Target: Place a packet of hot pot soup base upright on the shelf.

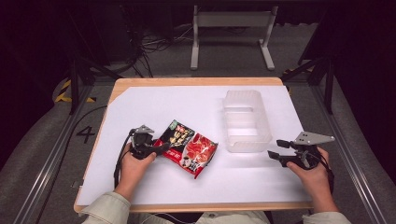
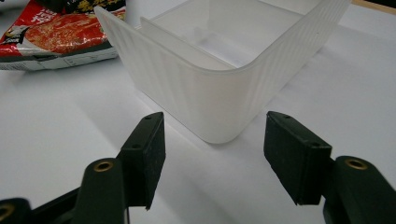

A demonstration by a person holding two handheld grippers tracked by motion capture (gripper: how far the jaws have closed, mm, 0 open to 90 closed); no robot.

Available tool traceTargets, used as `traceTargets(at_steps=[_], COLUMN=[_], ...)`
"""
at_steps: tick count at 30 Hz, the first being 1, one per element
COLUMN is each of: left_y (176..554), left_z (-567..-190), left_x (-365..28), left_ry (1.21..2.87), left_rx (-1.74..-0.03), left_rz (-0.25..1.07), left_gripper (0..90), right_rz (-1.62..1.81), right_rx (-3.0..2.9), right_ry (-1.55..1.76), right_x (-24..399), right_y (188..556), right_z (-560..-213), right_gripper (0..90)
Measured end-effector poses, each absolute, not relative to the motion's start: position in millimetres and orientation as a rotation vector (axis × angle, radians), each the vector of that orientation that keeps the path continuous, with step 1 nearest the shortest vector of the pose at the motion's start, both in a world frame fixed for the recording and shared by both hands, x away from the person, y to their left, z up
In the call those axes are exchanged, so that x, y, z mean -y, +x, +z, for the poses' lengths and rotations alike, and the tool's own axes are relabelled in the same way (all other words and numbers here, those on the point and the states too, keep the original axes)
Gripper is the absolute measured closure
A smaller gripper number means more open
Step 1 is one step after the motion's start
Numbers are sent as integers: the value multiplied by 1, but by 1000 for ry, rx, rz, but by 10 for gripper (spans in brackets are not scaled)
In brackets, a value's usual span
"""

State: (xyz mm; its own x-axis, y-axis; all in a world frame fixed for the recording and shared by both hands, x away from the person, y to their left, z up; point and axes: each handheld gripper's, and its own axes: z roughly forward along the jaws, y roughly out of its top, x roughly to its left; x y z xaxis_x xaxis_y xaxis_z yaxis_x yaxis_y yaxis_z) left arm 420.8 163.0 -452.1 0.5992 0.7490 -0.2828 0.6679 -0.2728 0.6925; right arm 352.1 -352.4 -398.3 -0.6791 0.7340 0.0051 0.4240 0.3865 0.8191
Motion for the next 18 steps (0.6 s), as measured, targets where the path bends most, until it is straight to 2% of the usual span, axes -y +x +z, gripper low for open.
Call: traceTargets(at_steps=[11, 18], left_y=[422, 415], left_z=[-453, -449], left_x=[-166, -157], left_ry=[1985, 2022], left_rx=[-1157, -1142], left_rz=[123, 256], left_gripper=[757, 867], right_rz=[1197, 1192], right_rx=[-2289, -2287], right_ry=[1004, 1005], right_x=[351, 351], right_y=[352, 352], right_z=[-398, -398], right_gripper=[389, 391])
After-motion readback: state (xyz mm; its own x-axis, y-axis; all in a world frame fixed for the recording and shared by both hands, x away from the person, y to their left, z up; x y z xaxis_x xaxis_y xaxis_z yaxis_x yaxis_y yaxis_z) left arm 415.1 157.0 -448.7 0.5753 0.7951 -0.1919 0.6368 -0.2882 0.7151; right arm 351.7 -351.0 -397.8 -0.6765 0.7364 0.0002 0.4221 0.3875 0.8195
